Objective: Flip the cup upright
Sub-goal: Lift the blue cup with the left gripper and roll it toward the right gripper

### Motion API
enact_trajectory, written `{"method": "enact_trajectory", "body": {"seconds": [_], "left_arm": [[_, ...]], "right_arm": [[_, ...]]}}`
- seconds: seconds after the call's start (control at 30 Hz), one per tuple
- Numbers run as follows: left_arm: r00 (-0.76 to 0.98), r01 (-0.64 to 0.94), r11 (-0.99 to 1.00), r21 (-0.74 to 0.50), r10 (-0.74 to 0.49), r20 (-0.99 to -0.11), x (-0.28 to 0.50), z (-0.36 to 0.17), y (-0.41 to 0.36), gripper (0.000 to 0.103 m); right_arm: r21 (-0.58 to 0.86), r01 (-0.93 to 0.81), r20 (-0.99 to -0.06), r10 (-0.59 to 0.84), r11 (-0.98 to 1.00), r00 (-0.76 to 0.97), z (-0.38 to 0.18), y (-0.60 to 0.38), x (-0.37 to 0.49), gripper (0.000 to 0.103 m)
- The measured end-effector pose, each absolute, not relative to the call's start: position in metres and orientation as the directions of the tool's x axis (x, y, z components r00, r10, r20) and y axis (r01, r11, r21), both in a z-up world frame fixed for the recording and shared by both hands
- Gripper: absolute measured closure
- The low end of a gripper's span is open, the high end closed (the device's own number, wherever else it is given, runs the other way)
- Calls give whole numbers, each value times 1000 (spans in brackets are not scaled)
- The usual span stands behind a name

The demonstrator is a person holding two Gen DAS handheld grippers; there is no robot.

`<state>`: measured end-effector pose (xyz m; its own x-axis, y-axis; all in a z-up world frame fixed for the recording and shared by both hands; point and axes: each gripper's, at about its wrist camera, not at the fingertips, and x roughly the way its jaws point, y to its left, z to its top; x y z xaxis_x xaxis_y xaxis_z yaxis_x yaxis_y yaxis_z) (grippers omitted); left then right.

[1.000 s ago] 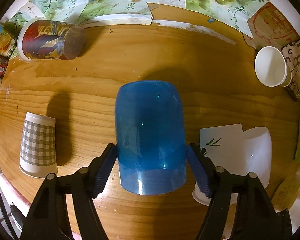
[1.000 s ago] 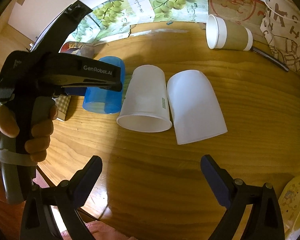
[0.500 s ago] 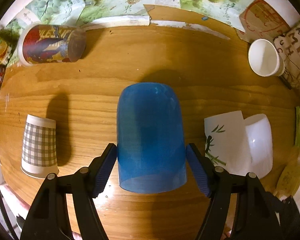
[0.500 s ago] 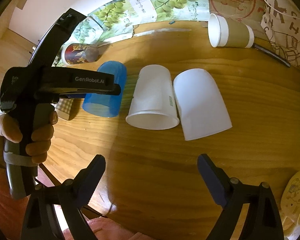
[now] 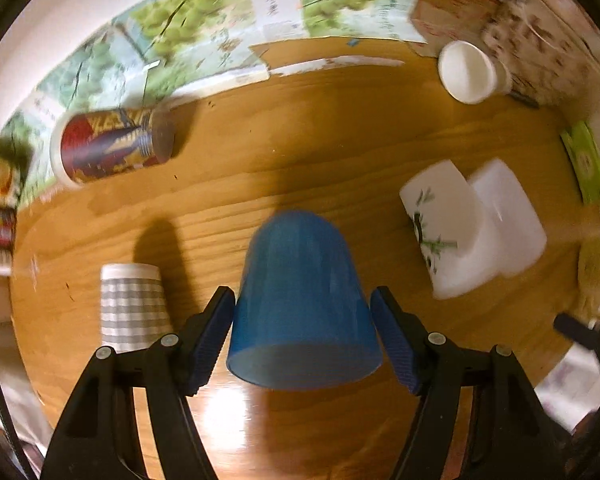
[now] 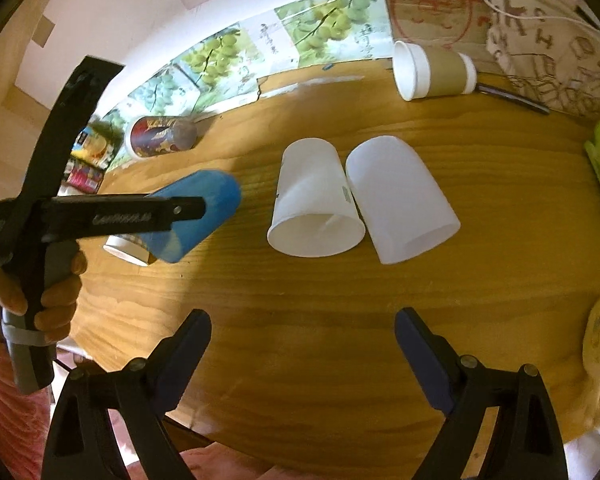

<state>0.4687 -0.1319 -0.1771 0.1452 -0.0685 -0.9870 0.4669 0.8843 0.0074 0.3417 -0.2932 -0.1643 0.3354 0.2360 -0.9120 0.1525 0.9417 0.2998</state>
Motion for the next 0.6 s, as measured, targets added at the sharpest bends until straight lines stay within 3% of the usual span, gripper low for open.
{"method": "enact_trajectory", "body": {"seconds": [0.6], "left_arm": [[244, 853, 499, 155, -117, -963, 393, -154, -117, 30]], "right_arm": [[262, 344, -904, 104, 902, 415, -155, -229, 258, 10]]}}
